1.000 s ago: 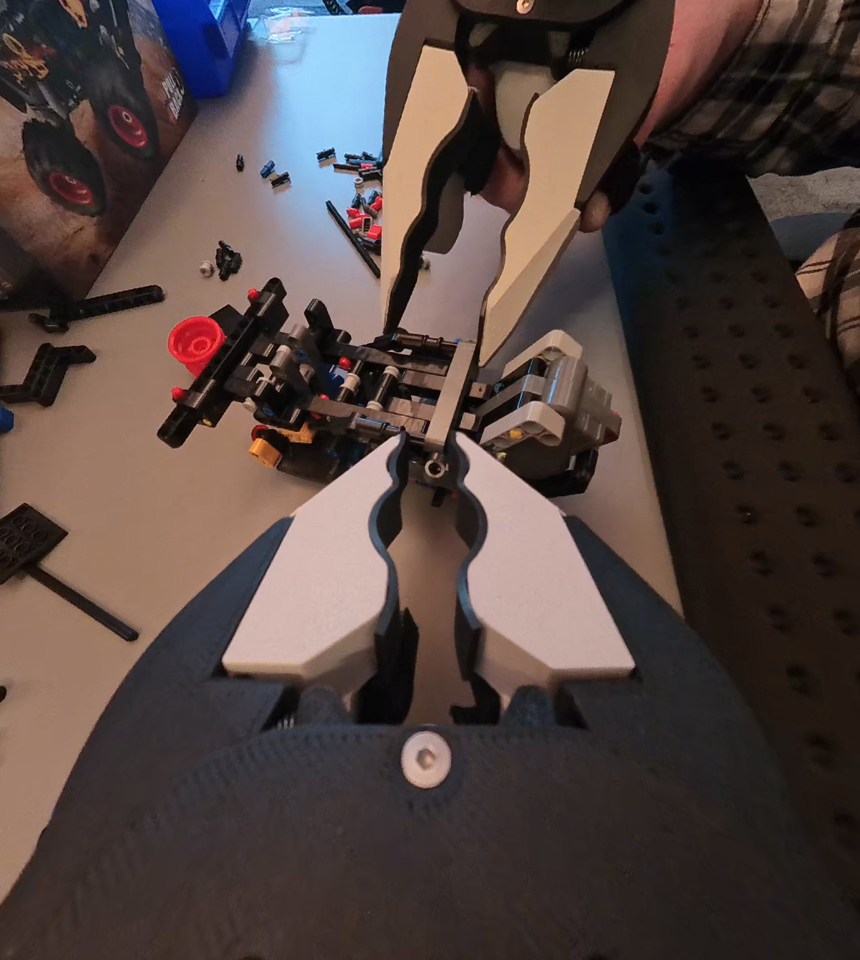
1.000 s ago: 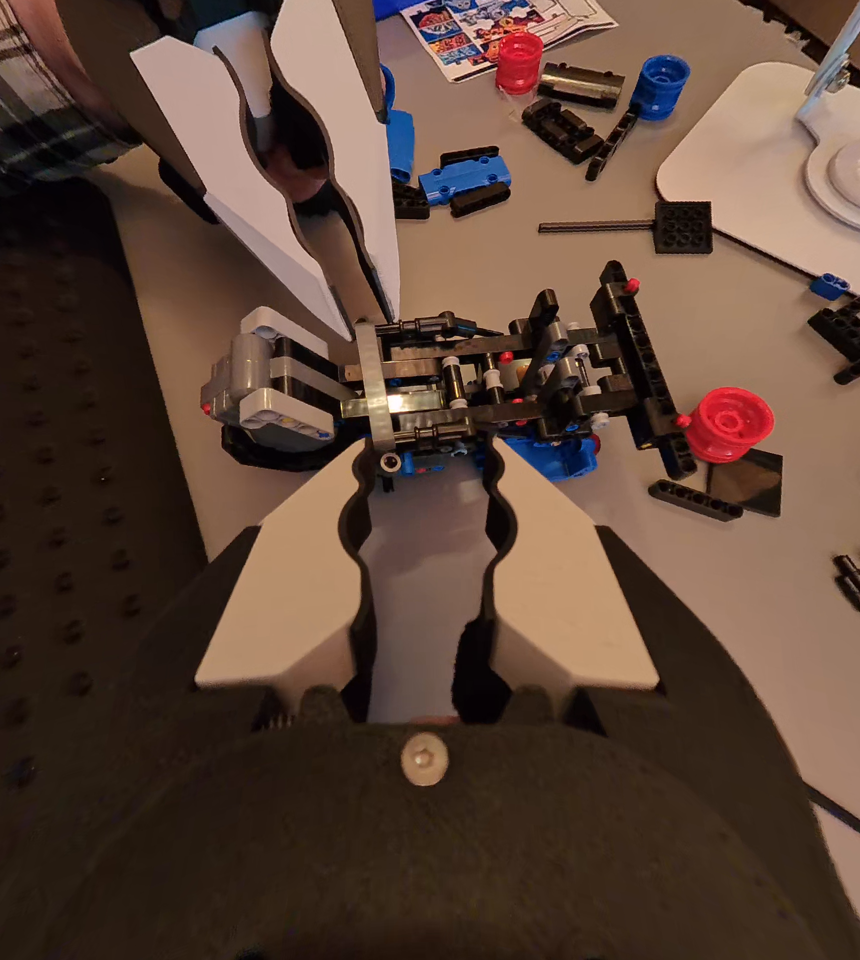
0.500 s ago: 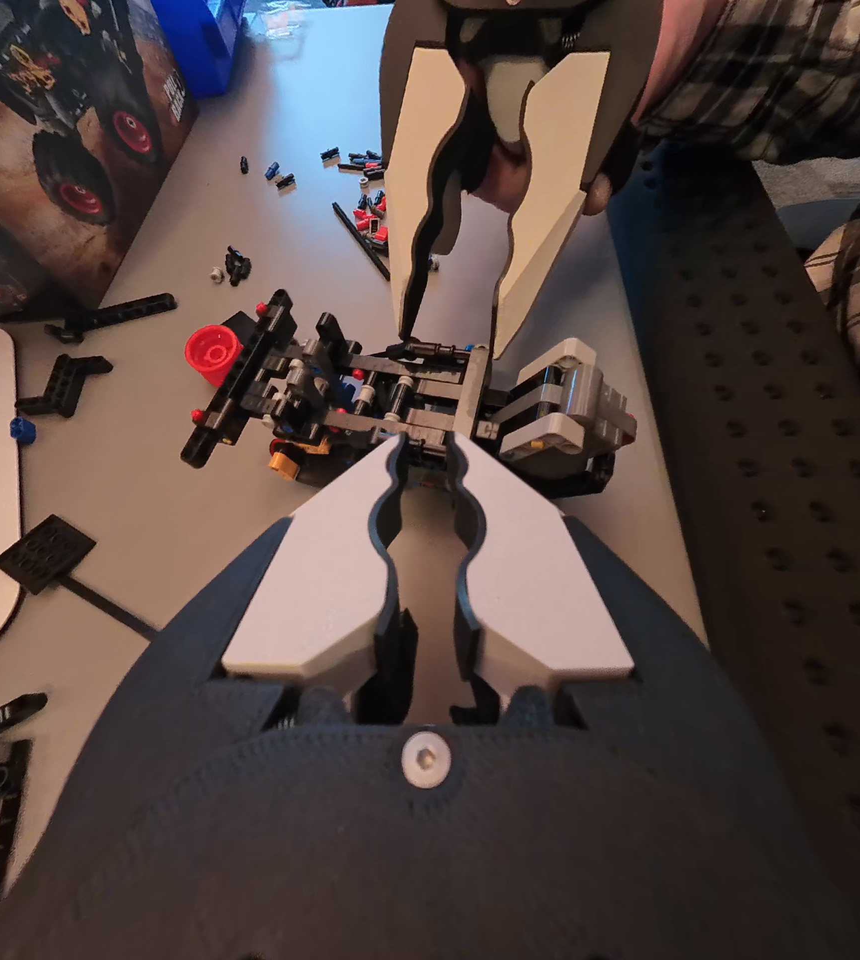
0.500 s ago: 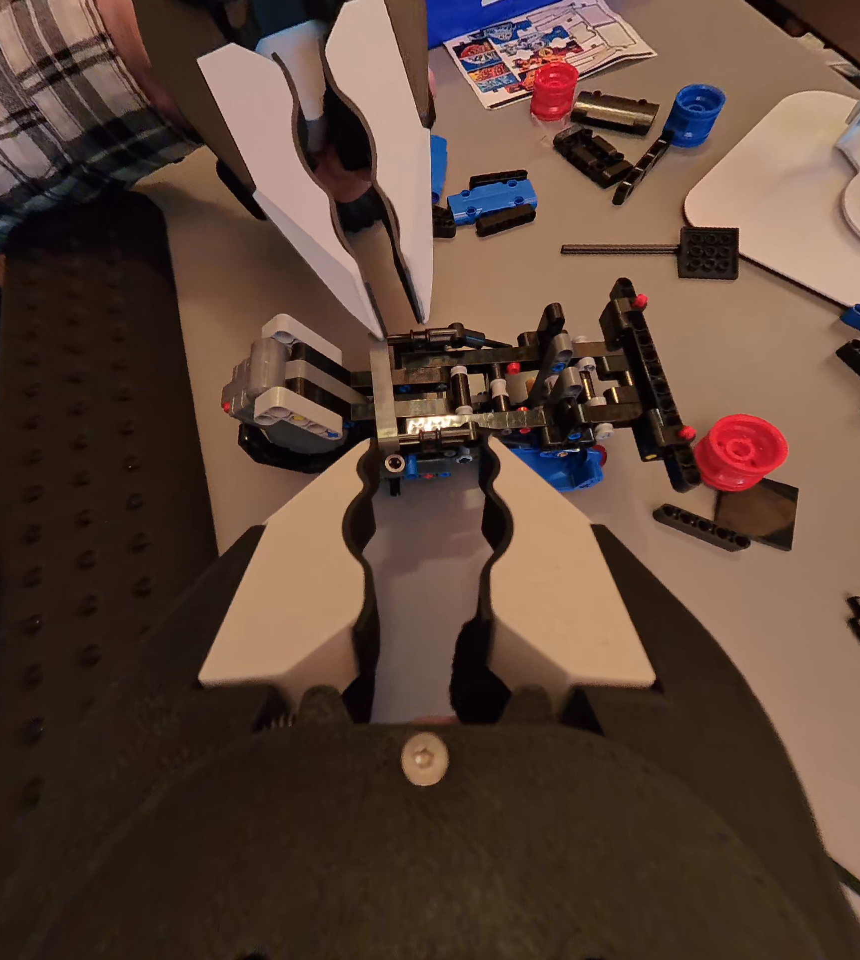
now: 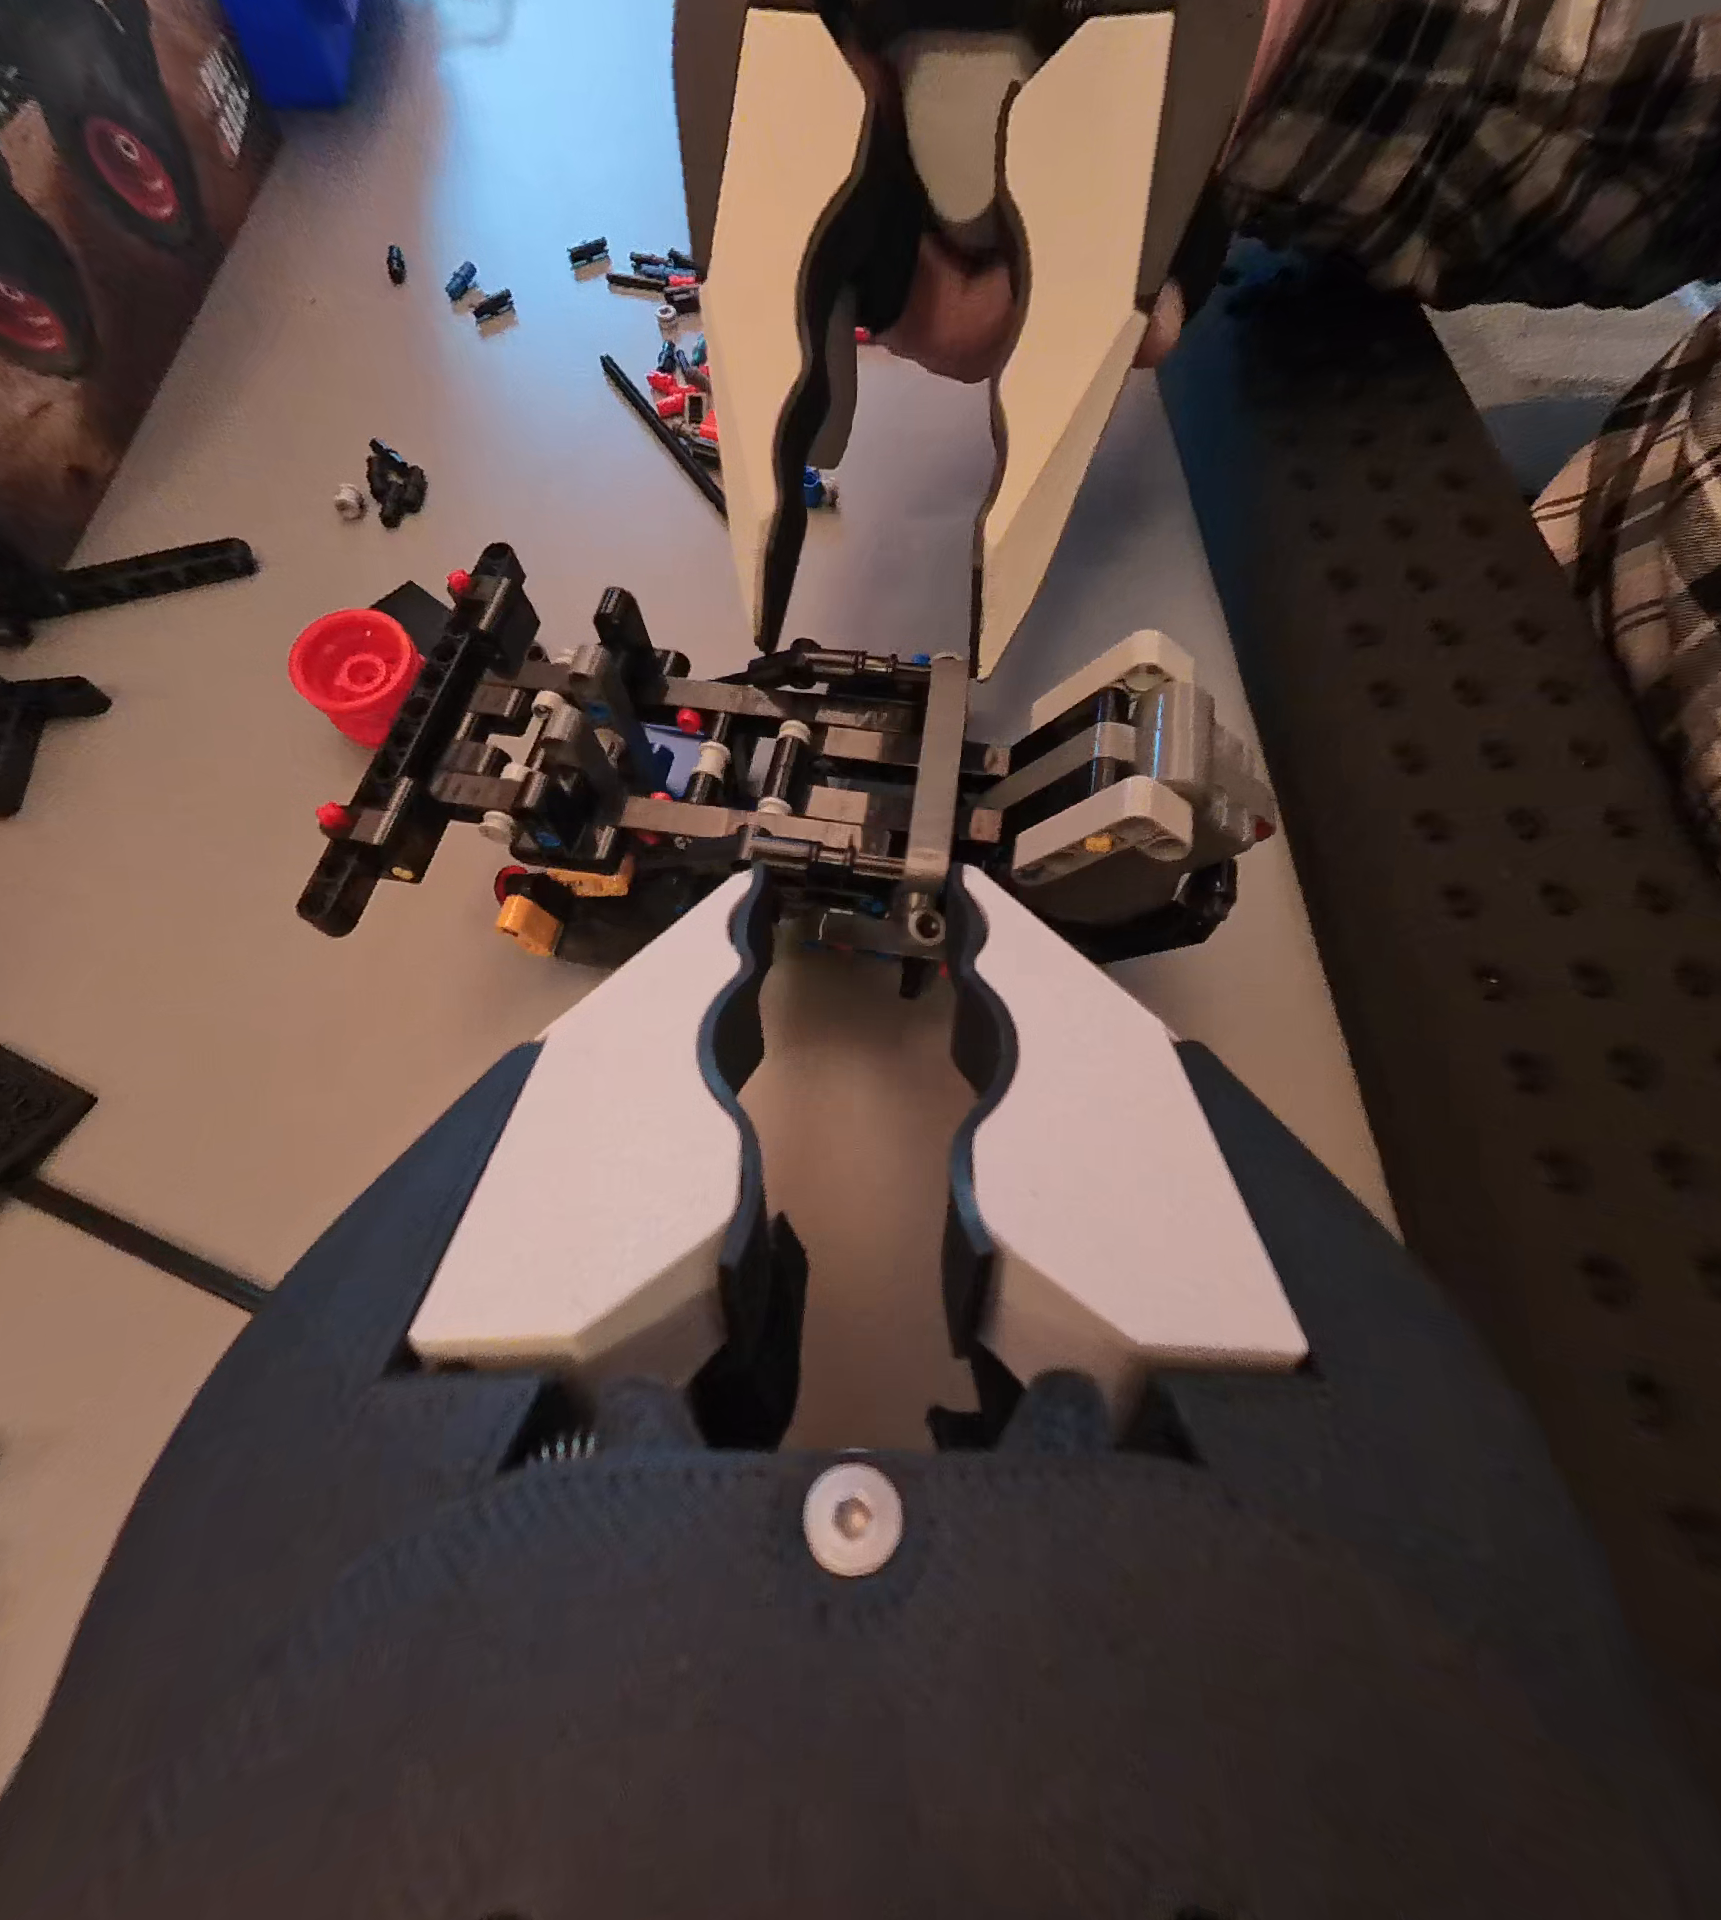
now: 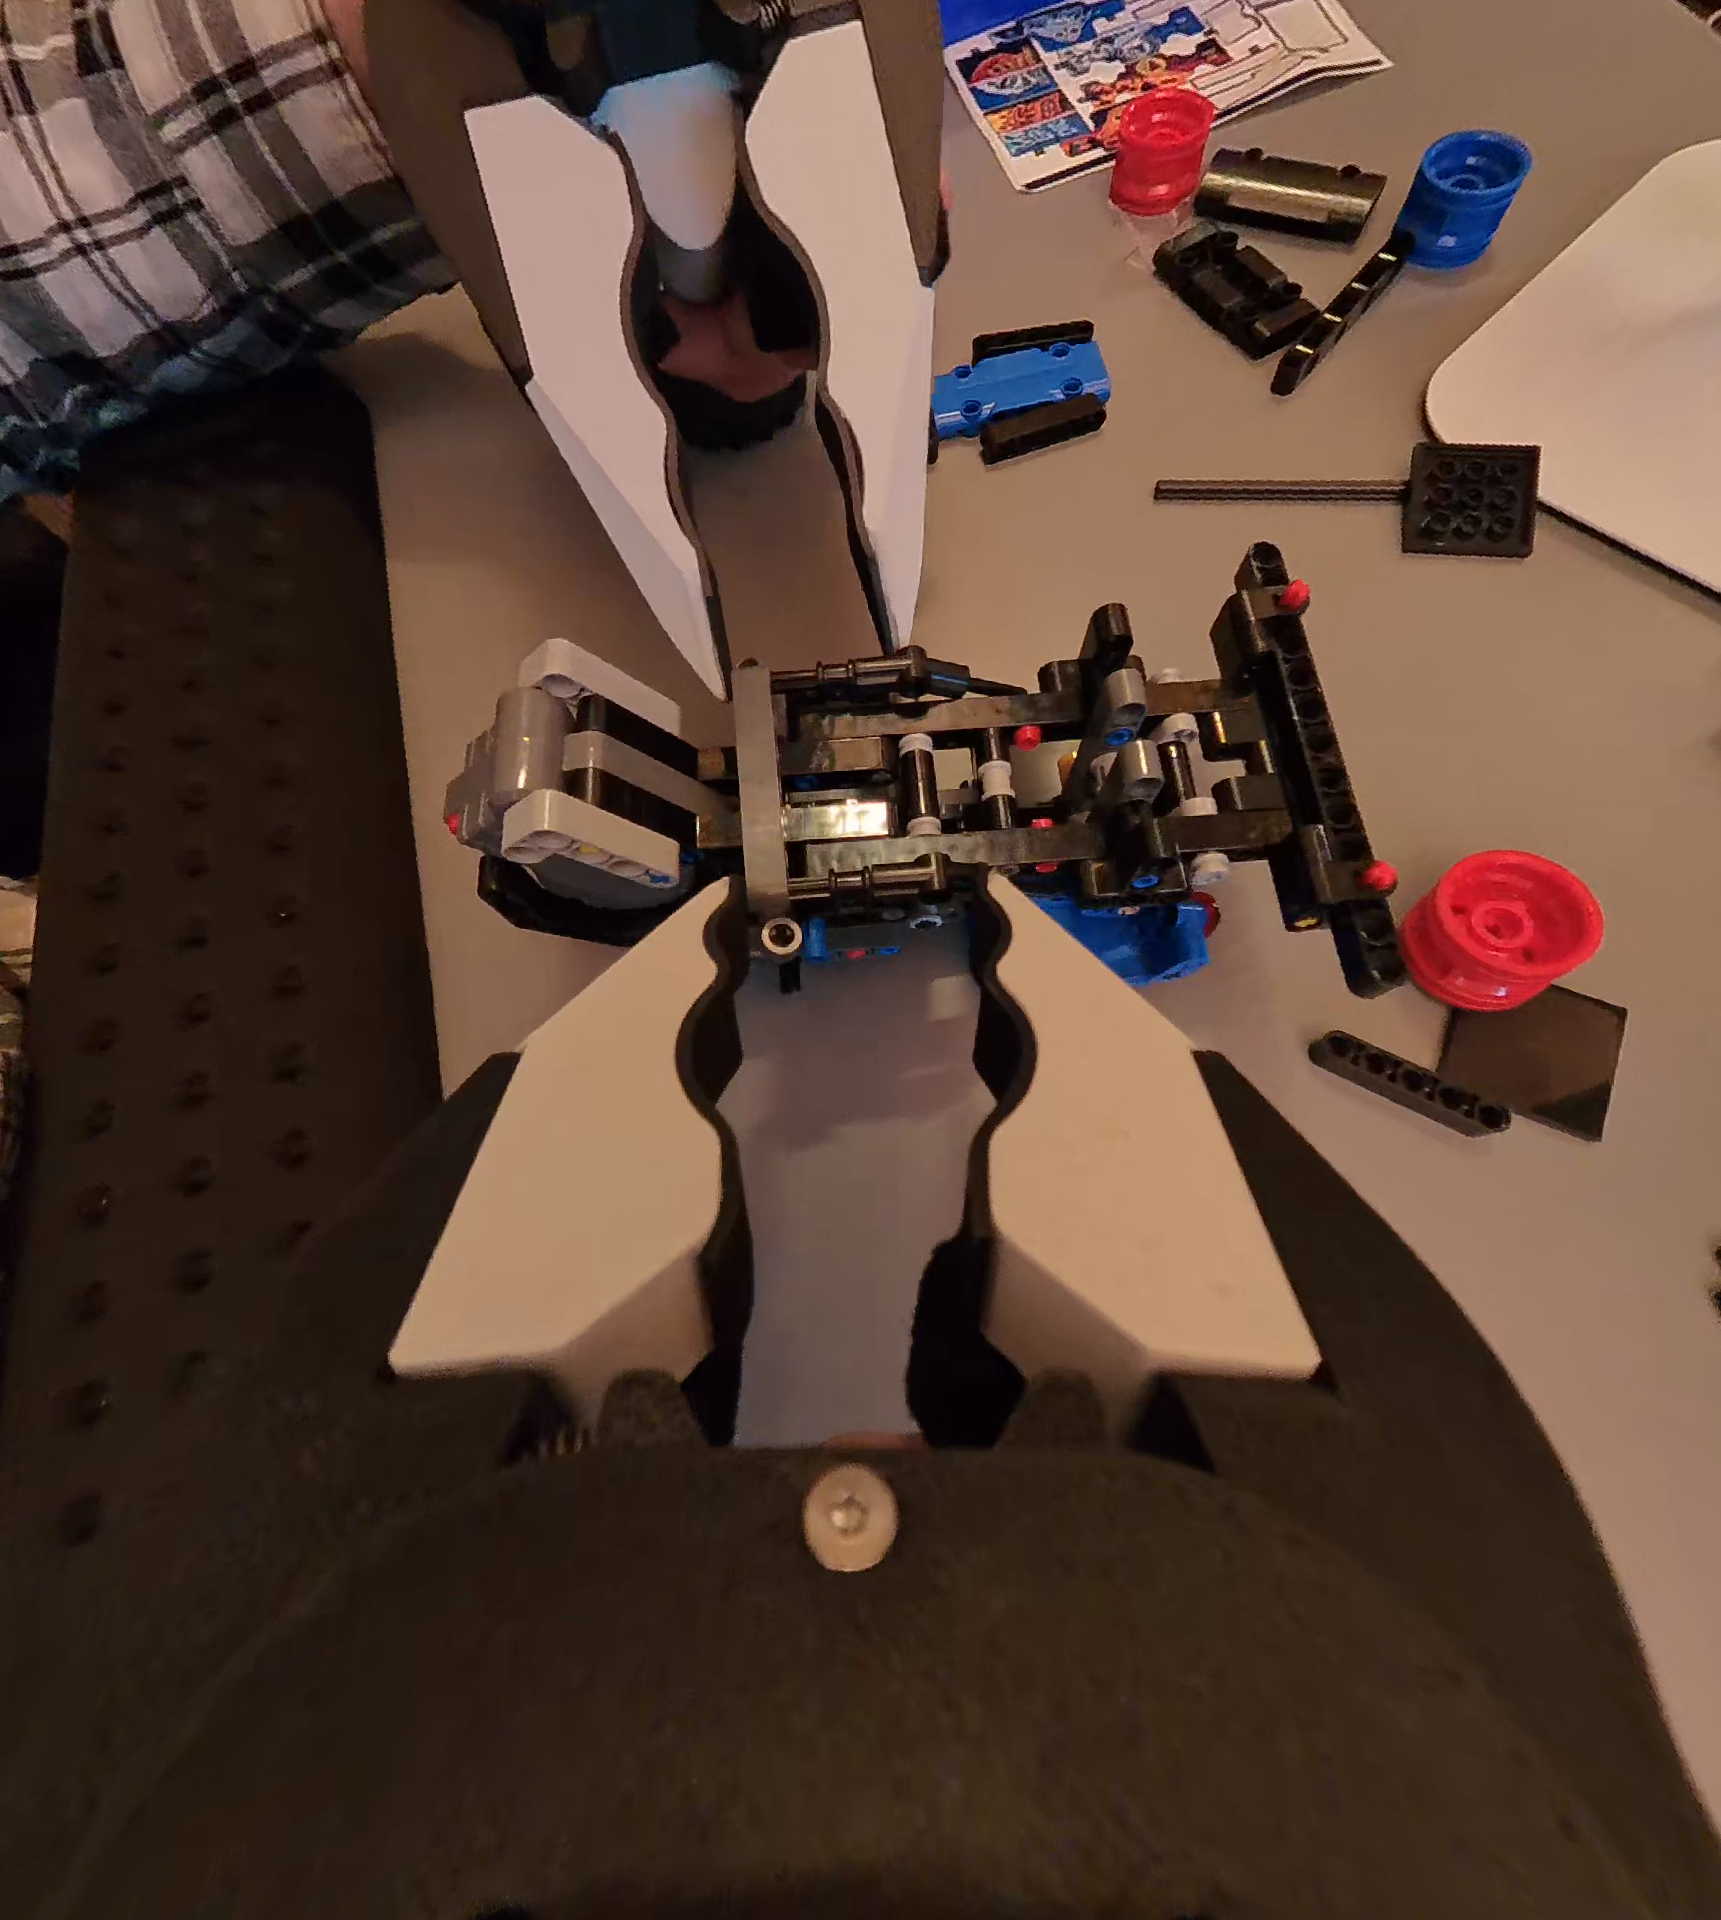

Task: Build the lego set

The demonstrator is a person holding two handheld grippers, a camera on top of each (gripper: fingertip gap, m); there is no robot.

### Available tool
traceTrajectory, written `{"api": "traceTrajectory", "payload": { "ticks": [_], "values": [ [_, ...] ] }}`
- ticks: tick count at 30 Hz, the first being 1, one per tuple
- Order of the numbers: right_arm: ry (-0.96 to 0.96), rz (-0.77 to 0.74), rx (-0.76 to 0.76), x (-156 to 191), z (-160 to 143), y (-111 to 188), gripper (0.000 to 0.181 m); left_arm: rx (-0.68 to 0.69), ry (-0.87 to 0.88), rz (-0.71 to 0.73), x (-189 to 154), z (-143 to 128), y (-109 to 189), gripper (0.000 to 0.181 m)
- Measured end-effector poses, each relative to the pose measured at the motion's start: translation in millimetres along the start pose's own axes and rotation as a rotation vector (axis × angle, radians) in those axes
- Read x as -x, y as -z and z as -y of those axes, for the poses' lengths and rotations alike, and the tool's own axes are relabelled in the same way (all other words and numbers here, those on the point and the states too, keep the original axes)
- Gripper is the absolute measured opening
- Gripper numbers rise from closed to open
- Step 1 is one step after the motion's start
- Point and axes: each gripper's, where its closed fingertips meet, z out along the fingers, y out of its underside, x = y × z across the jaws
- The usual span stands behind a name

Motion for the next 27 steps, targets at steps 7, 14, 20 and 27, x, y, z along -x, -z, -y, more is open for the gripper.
{"api": "traceTrajectory", "payload": {
  "ticks": [7,14,20,27],
  "values": [
    [0.008,0.026,0.002,-0.6,0.2,-0.7,0.040,0.010,-0.018,-0.077,3.8,1.0,1.9,0.040],
    [0.001,0.055,-0.011,-1.3,0.5,-0.4,0.038,-0.002,-0.009,-0.119,6.0,-0.1,1.9,0.041],
    [-0.001,0.081,-0.024,-2.1,-0.1,0.5,0.035,-0.022,-0.004,-0.138,4.6,0.2,3.9,0.036],
    [0.000,0.088,-0.033,-2.4,-0.1,0.8,0.036,-0.028,0.014,-0.159,4.5,0.8,5.0,0.035]
  ]
}}
